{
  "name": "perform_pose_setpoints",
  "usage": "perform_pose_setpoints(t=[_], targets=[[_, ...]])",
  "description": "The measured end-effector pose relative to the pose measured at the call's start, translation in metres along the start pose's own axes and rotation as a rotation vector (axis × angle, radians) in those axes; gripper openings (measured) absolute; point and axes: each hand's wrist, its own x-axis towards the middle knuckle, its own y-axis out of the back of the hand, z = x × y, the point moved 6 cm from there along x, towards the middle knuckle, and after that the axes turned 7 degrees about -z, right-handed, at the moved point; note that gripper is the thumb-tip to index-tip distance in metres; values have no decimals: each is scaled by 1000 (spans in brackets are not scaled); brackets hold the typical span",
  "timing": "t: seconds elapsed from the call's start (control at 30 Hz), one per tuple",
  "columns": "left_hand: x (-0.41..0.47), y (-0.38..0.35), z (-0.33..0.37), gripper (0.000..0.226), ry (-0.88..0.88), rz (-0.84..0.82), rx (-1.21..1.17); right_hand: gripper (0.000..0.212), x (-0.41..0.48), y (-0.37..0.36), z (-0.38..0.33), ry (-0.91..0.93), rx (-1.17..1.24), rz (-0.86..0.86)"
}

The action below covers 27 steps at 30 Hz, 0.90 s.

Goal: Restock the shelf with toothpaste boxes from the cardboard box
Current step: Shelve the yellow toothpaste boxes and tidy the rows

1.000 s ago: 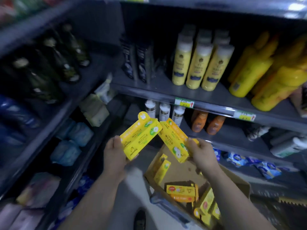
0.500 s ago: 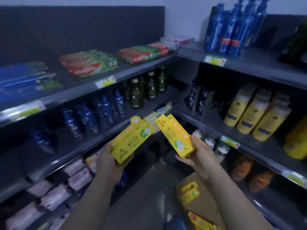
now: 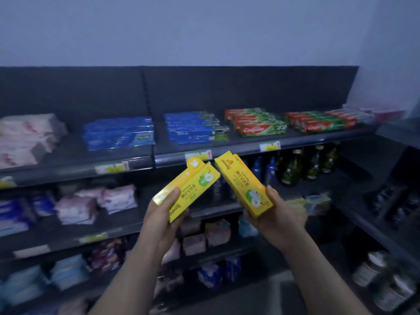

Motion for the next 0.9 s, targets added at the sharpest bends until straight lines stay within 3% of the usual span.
perform_pose_setpoints(t=[0.1,0.33,0.67,0.77,0.9], targets=[[-9,53,41,37,-46,60,-7,49,20,-61,33,-67,47,-124],[-34,160,136,26,-190,141,-17,57,52,-195,107,-147,28,-326],[-71,310,229,13,-369,413,-84,27,101,-346,187,-221,-69,-518],[-76,350,249,7,-409,509,-123,40,122,-385,205,-255,-99,-584],[-75,393,279,17,-482,593,-115,58,153,-434,224,-282,-153,-675]])
